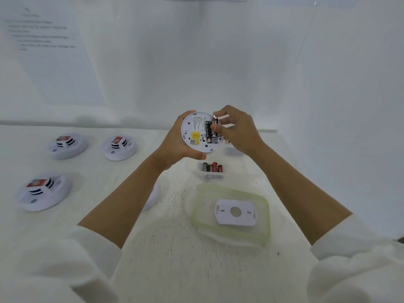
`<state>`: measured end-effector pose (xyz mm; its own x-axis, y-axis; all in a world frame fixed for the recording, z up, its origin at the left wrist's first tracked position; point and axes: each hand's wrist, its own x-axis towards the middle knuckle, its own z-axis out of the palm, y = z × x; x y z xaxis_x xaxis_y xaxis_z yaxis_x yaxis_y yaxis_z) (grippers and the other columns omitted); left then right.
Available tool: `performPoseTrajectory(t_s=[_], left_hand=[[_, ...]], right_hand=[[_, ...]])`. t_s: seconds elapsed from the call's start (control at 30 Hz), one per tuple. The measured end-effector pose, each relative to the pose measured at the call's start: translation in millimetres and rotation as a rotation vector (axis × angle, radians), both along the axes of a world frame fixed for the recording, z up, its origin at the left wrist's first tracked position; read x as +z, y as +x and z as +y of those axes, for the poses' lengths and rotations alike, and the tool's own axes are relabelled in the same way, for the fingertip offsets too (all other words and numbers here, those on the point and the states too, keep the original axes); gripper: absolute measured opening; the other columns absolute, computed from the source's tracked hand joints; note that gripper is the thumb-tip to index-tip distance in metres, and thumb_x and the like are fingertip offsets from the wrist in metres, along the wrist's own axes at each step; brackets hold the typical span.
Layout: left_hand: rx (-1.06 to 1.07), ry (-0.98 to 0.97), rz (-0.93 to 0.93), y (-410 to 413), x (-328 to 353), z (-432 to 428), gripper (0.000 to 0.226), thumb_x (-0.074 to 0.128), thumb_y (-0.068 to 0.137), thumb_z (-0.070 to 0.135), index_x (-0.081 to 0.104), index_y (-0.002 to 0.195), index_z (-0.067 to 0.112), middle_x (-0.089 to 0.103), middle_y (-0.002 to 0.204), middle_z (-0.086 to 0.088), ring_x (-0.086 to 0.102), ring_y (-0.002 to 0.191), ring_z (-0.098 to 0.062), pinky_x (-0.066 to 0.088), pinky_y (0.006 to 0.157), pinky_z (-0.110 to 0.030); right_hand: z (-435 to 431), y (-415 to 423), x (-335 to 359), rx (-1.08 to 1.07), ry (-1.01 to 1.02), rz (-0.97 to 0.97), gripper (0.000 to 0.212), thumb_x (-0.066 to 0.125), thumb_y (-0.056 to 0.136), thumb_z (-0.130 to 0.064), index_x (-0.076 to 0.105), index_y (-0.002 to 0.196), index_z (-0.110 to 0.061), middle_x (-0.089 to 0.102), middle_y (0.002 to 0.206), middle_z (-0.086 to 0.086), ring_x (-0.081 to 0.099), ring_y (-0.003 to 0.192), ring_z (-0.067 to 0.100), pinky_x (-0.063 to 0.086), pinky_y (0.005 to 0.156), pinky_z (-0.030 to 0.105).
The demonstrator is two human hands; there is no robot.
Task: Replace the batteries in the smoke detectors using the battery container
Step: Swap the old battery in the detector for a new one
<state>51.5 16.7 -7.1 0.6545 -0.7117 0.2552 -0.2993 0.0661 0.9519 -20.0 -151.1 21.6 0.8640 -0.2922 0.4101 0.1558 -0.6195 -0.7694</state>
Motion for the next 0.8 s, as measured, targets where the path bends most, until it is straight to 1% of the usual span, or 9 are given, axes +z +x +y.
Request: performPoseTrajectory(t_s=[0.13, 0.23, 0.3, 0.4, 0.47, 0.57, 0.67, 0.73, 0.8], left_hand=[[0.012, -0.029, 0.005, -7.1, 0.6, 3.7, 0.101, 0.076, 0.045, -0.006, 0.032, 0.131, 0.020, 0.050, 0.119, 0.004, 0.057, 0.105, -0.010, 0.055, 0.072, -0.022], [0.019, -0.036, 0.001, -11.2, 4.3, 5.0, 0.102, 0.077, 0.044, -0.007, 0.032, 0.132, 0.019, 0.051, 0.118, 0.004, 0.057, 0.103, -0.007, 0.054, 0.071, -0.021], [0.019, -0.035, 0.005, -14.2, 4.6, 5.7, 0.103, 0.076, 0.043, -0.008, 0.032, 0.132, 0.018, 0.051, 0.118, 0.003, 0.057, 0.102, -0.007, 0.054, 0.071, -0.021], [0.013, -0.034, 0.021, -19.2, 1.6, 6.0, 0.104, 0.076, 0.042, -0.009, 0.033, 0.132, 0.019, 0.051, 0.117, 0.004, 0.057, 0.102, -0.007, 0.055, 0.072, -0.023], [0.014, -0.038, 0.026, -21.5, 0.2, 5.9, 0.103, 0.076, 0.042, -0.008, 0.033, 0.131, 0.020, 0.052, 0.118, 0.004, 0.057, 0.104, -0.010, 0.055, 0.074, -0.023], [0.012, -0.038, 0.029, -23.9, 0.2, 6.8, 0.102, 0.076, 0.042, -0.007, 0.033, 0.132, 0.019, 0.052, 0.117, 0.004, 0.056, 0.104, -0.011, 0.055, 0.075, -0.024], [0.020, -0.045, 0.038, -27.2, 0.1, 8.4, 0.102, 0.076, 0.043, -0.008, 0.033, 0.131, 0.021, 0.052, 0.118, 0.004, 0.058, 0.103, -0.008, 0.055, 0.074, -0.023], [0.024, -0.048, 0.037, -29.8, 0.4, 10.1, 0.102, 0.076, 0.044, -0.009, 0.033, 0.131, 0.020, 0.052, 0.118, 0.003, 0.058, 0.102, -0.005, 0.054, 0.072, -0.021], [0.020, -0.040, 0.031, -33.5, 0.4, 13.3, 0.102, 0.075, 0.044, -0.010, 0.032, 0.132, 0.020, 0.052, 0.118, 0.004, 0.059, 0.101, -0.001, 0.054, 0.071, -0.020]], right_hand=[[9.6, -8.4, -1.1, 0.018, -0.026, -0.057, 0.015, 0.066, 0.082, -0.006, 0.062, 0.094, 0.001, 0.064, 0.093, 0.005, 0.063, 0.082, 0.017, 0.056, 0.063, 0.018], [13.7, -14.6, -3.9, 0.012, -0.051, -0.134, 0.015, 0.065, 0.083, -0.006, 0.062, 0.096, 0.003, 0.062, 0.089, 0.003, 0.064, 0.079, 0.020, 0.057, 0.063, 0.019], [15.4, -17.8, -8.2, -0.013, -0.107, -0.167, 0.016, 0.063, 0.084, -0.007, 0.064, 0.099, 0.001, 0.064, 0.088, 0.007, 0.066, 0.078, 0.024, 0.058, 0.063, 0.025], [16.0, -20.7, -13.9, -0.050, -0.186, -0.211, 0.017, 0.062, 0.084, -0.007, 0.068, 0.097, 0.002, 0.069, 0.085, 0.015, 0.066, 0.074, 0.031, 0.056, 0.063, 0.042], [15.6, -22.0, -16.9, -0.060, -0.297, -0.274, 0.017, 0.057, 0.084, -0.007, 0.070, 0.090, 0.004, 0.068, 0.076, 0.018, 0.063, 0.066, 0.032, 0.053, 0.059, 0.044], [17.5, -24.4, -18.0, -0.048, -0.379, -0.293, 0.026, 0.051, 0.086, -0.012, 0.071, 0.087, 0.004, 0.065, 0.070, 0.019, 0.059, 0.059, 0.031, 0.051, 0.054, 0.042], [17.5, -26.8, -15.4, -0.035, -0.373, -0.275, 0.031, 0.048, 0.086, -0.016, 0.071, 0.090, 0.004, 0.067, 0.074, 0.019, 0.060, 0.063, 0.030, 0.050, 0.058, 0.038], [17.9, -29.3, -15.1, -0.022, -0.329, -0.248, 0.025, 0.051, 0.087, -0.007, 0.070, 0.097, 0.004, 0.069, 0.083, 0.020, 0.063, 0.071, 0.029, 0.051, 0.062, 0.027], [18.0, -34.1, -16.6, -0.005, -0.202, -0.194, 0.024, 0.052, 0.088, -0.001, 0.066, 0.107, 0.003, 0.069, 0.096, 0.018, 0.065, 0.081, 0.025, 0.052, 0.065, 0.014]])
